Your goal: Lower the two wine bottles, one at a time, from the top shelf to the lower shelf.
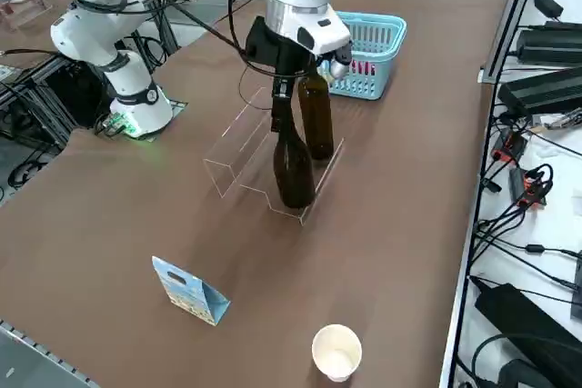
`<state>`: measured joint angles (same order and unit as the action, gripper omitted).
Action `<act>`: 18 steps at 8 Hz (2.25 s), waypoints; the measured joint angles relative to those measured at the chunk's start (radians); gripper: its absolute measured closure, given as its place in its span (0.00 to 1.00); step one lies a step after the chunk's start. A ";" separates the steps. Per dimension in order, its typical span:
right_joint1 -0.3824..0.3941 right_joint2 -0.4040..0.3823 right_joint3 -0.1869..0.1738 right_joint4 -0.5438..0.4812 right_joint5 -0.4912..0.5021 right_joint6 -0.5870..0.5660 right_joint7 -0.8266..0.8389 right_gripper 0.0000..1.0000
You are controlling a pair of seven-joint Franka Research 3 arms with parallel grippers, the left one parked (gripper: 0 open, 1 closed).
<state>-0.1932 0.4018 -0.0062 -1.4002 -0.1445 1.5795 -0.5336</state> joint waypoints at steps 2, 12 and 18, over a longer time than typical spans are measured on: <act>0.000 0.004 0.000 -0.002 0.000 0.003 0.000 0.62; 0.006 -0.058 0.008 0.041 0.012 -0.051 0.000 0.00; 0.025 -0.200 0.016 0.136 0.170 -0.164 0.203 0.00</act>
<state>-0.1681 0.2019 0.0100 -1.2641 0.0260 1.4155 -0.3307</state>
